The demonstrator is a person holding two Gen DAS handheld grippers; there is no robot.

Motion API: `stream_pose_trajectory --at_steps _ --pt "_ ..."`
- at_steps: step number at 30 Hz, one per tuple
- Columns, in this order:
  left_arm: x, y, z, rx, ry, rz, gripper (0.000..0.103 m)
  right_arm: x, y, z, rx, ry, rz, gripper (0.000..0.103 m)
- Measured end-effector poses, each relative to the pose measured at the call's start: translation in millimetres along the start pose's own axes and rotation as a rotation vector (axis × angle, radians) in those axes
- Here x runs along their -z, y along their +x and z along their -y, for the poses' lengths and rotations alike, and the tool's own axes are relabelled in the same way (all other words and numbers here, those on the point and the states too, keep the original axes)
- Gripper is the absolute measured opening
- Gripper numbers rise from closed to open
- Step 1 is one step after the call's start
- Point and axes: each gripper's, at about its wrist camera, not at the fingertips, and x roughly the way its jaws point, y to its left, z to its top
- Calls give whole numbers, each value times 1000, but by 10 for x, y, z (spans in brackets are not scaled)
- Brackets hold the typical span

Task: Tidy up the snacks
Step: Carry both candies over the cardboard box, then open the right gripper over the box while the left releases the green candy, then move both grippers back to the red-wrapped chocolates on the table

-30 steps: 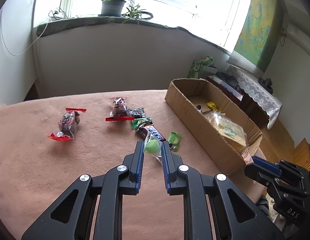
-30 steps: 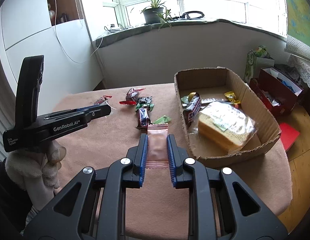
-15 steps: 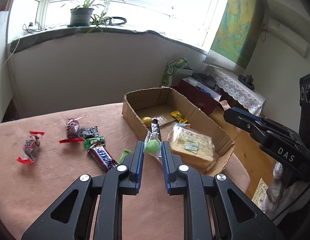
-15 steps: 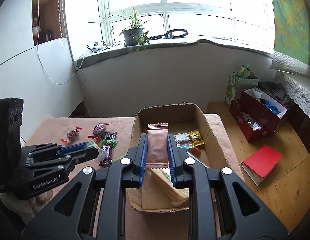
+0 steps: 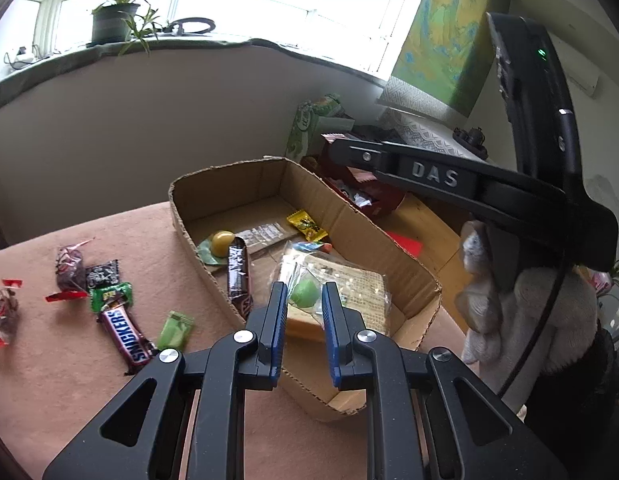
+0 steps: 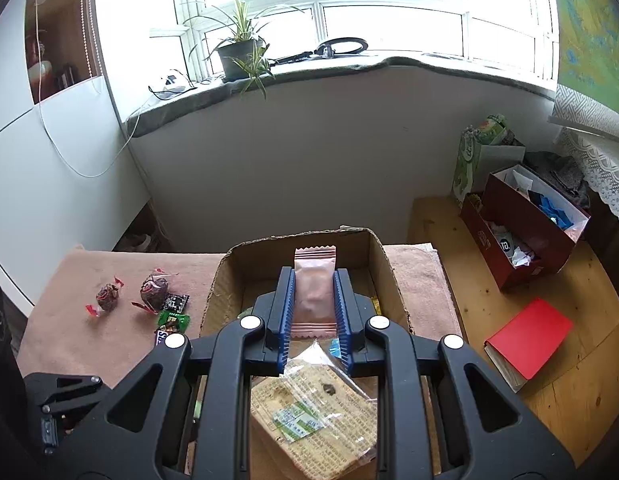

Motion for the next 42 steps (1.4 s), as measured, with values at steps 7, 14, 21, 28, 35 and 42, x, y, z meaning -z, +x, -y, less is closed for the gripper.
stream_pose_trajectory --at_steps 7,14,21,28,35,42 --pt "26 163 61 14 3 -40 16 -27 316 67 3 -4 -49 20" --pt "28 217 67 17 -5 -66 23 -18 386 111 -1 12 -59 36" --pt "49 178 71 20 -8 -67 41 -29 301 85 20 10 -25 73" --pt "52 117 35 20 -16 -57 41 -44 216 24 32 2 -11 78" --pt "87 -13 2 17 -32 -38 41 -47 85 -34 35 3 3 78" --pt "127 -219 -122 1 -68 -9 41 -30 -99 -195 21 0 24 79"
